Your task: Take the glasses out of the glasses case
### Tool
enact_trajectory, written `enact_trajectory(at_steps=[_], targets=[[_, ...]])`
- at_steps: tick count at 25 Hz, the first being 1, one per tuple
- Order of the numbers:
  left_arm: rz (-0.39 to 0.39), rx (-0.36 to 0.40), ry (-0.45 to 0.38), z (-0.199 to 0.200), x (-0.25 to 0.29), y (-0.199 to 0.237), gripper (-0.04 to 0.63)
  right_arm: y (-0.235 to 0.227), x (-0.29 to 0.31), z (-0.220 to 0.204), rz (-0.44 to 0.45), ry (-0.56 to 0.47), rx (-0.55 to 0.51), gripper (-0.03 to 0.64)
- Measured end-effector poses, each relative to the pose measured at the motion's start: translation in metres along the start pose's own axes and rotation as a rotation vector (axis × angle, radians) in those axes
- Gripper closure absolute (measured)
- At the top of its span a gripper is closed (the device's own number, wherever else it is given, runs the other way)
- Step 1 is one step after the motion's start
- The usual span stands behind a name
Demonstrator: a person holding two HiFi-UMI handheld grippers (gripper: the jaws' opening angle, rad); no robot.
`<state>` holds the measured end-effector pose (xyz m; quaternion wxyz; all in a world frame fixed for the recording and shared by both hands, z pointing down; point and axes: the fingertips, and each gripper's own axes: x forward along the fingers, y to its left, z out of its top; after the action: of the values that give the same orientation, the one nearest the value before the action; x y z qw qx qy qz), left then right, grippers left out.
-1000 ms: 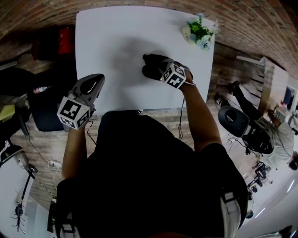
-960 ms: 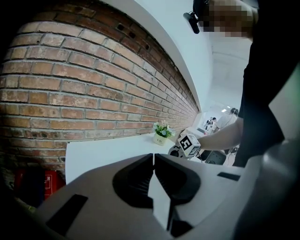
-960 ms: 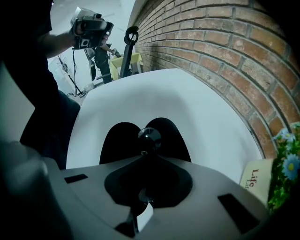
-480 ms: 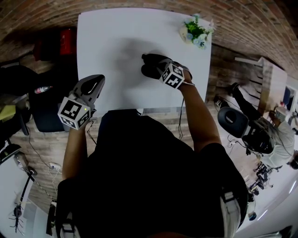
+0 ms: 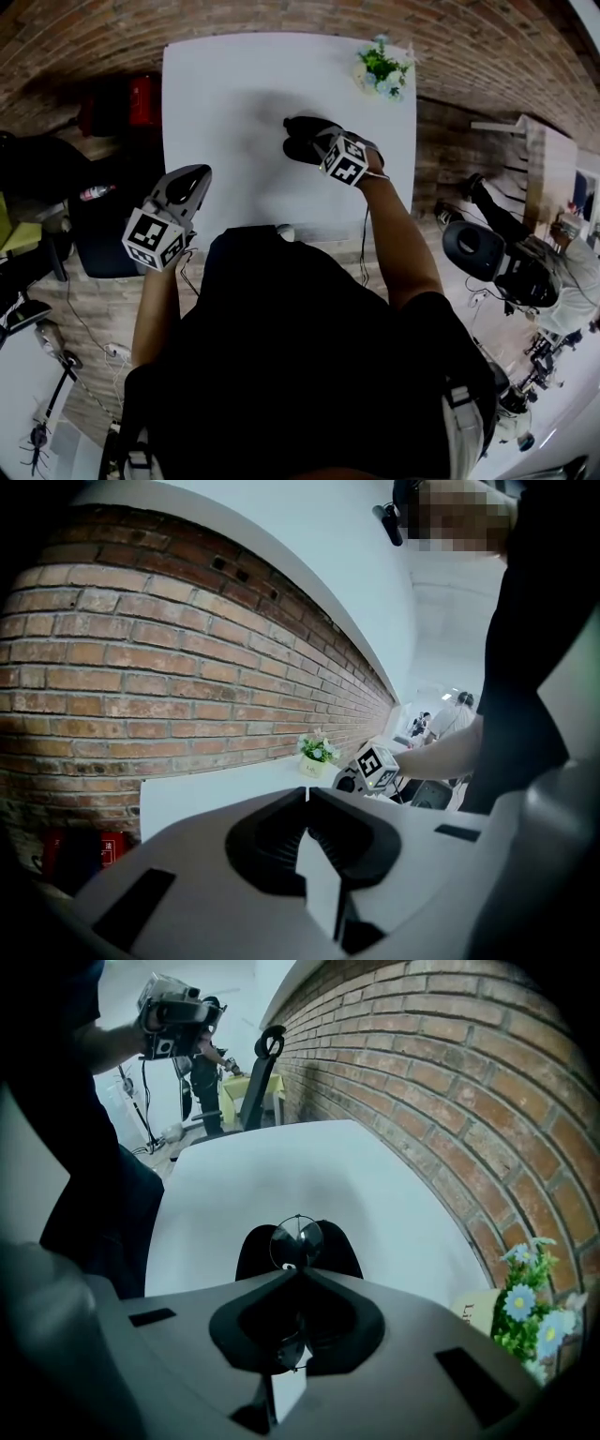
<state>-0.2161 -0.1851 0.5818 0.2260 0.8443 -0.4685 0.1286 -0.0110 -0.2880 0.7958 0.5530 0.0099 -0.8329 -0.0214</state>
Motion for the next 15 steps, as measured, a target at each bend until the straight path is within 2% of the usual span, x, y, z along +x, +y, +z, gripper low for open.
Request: enact_trajectory(at_steps=[15], targets=[[-0.015,0.076,-0.032,0.015,-0.026,-0.048,0.575,0.021,-0.057,0.005,-0.087,-0.048,0.011,0.592]])
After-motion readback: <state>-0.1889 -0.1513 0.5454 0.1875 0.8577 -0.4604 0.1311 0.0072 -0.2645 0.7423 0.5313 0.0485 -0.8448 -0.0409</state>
